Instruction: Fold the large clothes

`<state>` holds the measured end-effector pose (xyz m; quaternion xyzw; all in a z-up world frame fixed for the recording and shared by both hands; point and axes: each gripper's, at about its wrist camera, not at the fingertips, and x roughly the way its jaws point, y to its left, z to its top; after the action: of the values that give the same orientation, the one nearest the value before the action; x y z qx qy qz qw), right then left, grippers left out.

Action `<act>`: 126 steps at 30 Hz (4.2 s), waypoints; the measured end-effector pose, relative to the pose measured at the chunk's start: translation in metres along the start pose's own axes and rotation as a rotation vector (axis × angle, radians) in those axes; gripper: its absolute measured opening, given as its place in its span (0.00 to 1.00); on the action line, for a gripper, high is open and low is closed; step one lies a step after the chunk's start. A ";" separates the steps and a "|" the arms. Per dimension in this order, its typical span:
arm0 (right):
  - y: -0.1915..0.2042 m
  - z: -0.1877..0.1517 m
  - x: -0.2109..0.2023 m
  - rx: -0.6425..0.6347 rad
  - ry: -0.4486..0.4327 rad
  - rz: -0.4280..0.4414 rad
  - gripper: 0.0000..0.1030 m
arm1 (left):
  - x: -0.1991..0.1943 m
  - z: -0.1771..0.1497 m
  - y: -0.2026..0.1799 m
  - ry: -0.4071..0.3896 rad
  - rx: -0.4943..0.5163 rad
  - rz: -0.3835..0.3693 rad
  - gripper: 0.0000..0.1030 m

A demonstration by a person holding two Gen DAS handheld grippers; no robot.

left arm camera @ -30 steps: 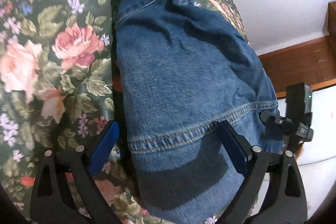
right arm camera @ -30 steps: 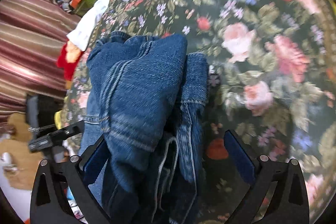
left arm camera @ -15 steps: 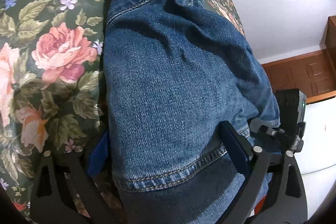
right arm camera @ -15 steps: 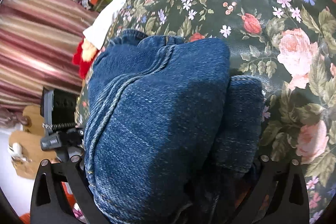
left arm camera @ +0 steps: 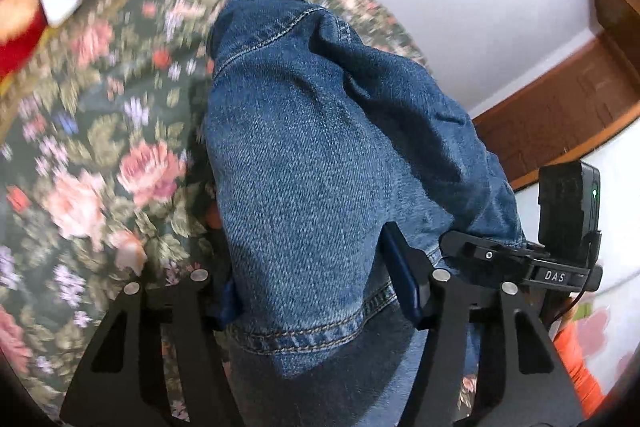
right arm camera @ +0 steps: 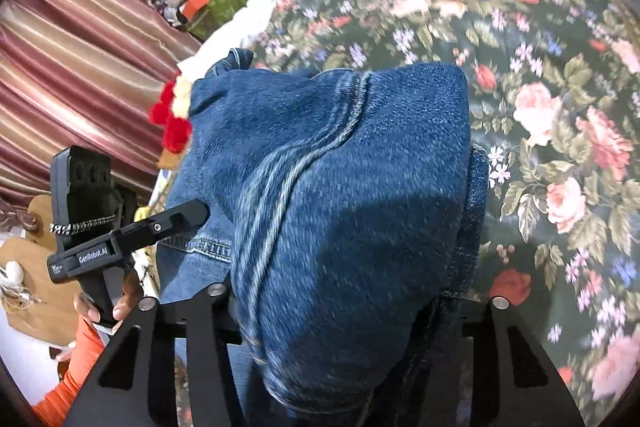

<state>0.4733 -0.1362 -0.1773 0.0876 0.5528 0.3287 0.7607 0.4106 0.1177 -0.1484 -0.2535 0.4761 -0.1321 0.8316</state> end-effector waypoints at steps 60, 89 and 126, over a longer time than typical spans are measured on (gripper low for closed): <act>0.131 -0.033 0.030 -0.242 -0.051 -0.182 0.79 | -0.128 -0.026 0.088 -0.175 0.250 0.444 0.72; 0.163 -0.066 0.063 -0.438 -0.066 -0.273 0.80 | -0.103 -0.054 0.074 -0.140 0.317 0.526 0.83; 0.269 -0.213 -0.194 -0.412 -0.818 -0.172 0.80 | -0.320 -0.202 -0.096 -0.804 0.384 0.403 0.83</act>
<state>0.1401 -0.0936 0.0289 0.0107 0.1358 0.3058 0.9423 0.0754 0.1255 0.0521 -0.0291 0.1239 0.0544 0.9904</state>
